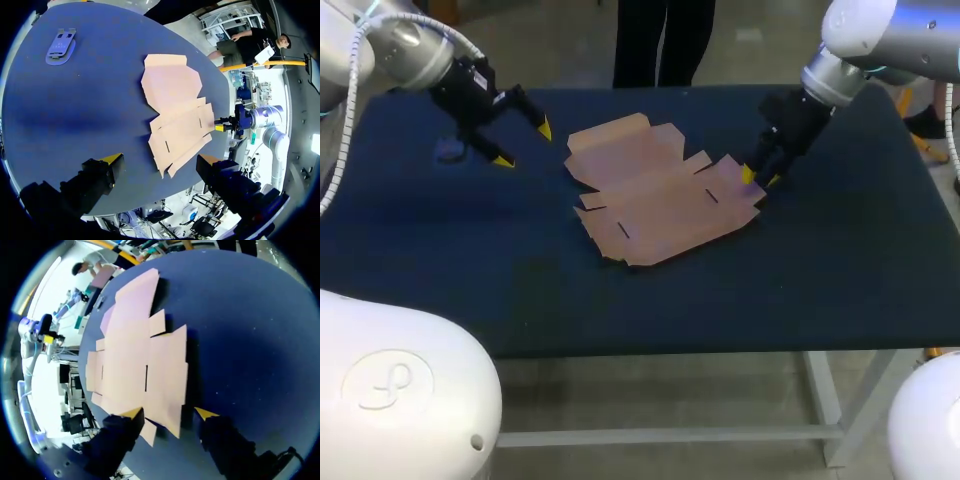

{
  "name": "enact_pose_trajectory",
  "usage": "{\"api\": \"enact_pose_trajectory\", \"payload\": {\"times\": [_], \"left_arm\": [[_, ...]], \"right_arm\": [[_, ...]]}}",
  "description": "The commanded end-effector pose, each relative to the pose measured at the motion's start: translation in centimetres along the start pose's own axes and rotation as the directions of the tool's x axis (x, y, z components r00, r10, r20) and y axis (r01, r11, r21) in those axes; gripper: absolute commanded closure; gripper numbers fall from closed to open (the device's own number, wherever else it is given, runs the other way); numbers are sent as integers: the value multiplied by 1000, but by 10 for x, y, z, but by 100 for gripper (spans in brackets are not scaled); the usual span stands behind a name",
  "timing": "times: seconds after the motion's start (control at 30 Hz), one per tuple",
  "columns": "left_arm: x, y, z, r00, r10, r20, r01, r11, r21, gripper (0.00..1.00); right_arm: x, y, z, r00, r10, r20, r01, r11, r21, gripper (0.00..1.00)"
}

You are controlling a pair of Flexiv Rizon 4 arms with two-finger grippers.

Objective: Assemble the packaging by folding the flat box into shape, placing the metal phone stand inside, and closing the box properly

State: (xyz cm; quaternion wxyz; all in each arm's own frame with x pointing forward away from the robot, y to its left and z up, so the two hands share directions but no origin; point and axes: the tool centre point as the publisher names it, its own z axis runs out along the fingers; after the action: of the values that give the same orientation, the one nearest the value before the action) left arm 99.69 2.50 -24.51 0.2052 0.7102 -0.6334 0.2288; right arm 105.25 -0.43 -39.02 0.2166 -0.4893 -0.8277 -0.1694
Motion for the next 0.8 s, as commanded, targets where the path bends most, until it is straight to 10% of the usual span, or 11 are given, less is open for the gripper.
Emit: {"api": "enact_pose_trajectory", "payload": {"times": [0.03, 0.3, 0.4, 0.8], "left_arm": [[2, 1, 0, 1000, -2, 9, 2, 1000, 1, 0], [2, 3, 3, 1000, -4, 29, 4, 1000, 13, 0], [1, 3, 3, 1000, -6, 30, 6, 1000, 13, 0], [-3, 5, 5, 1000, -6, 23, 6, 1000, 10, 0]], "right_arm": [[-8, 8, 8, 998, 14, -63, -7, 994, 112, 41], [-7, 9, 21, 988, 66, -140, -51, 993, 107, 64], [-5, 9, 24, 984, 86, -155, -72, 993, 92, 100], [15, -14, 29, 965, 169, -200, -174, 985, -5, 100]]}}
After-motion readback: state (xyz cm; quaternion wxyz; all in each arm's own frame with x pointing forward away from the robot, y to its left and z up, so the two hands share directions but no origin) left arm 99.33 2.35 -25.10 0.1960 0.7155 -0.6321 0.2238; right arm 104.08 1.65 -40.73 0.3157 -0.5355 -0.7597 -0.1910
